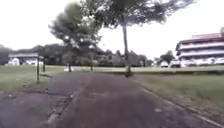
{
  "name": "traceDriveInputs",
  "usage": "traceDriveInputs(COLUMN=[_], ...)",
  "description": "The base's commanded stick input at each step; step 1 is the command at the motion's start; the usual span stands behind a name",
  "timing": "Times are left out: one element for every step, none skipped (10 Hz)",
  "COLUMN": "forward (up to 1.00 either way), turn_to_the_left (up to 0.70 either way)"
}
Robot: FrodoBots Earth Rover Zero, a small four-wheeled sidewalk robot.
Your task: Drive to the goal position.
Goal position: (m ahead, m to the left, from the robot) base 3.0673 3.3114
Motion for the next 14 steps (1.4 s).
traceDriveInputs(forward=[0.7,0.7,0.7,0.7,0.7,0.7,0.7,0.7,0.7,0.7,0.7,0.7,0.7,0.7], turn_to_the_left=[0.0,0.0,0.0,0.0,0.0,0.0,0.0,0.0,0.0,0.0,0.0,0.0,0.0,0.0])
